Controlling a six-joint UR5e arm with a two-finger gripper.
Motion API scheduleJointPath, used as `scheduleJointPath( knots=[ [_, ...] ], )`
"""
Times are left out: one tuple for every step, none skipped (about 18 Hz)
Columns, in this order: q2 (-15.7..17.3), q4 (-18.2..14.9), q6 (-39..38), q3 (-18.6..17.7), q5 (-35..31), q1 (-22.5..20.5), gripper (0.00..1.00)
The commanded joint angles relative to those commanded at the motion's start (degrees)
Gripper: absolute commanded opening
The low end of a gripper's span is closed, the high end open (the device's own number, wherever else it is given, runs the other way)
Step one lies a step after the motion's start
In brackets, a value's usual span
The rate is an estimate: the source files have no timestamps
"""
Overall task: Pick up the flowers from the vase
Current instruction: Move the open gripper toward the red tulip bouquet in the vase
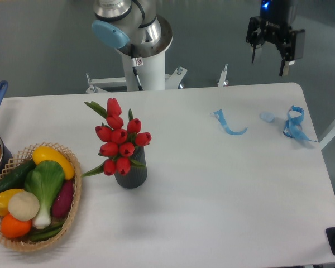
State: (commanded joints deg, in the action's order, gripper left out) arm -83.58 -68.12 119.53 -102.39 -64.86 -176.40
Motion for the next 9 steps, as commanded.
scheduleJointPath(
  knots=[
    [0.26, -0.09, -0.17, -0.26, 0.17, 0.09, 1.0],
    [0.26, -0.17, -0.44, -0.27, 0.18, 0.35, 1.0],
    [0.18, 0.0, -0.53, -0.27, 0.18, 0.44, 1.0],
    [0.35, 0.09, -0.62, -0.35, 0.0, 0.53, 1.0],
    [0.87, 0.09, -0.7, -0.7, 0.0, 0.53, 1.0],
    [1.05, 0.0, -0.62, -1.49, 0.17, 0.53, 1.0],
    [1.32, 0.09, -0.62, -2.37, 0.18, 0.44, 1.0],
    [1.75, 0.09, -0.62, -2.98, 0.26, 0.44, 1.0],
    [2.28, 0.52, -1.49, -3.77, 0.52, 0.53, 1.0]
  ],
)
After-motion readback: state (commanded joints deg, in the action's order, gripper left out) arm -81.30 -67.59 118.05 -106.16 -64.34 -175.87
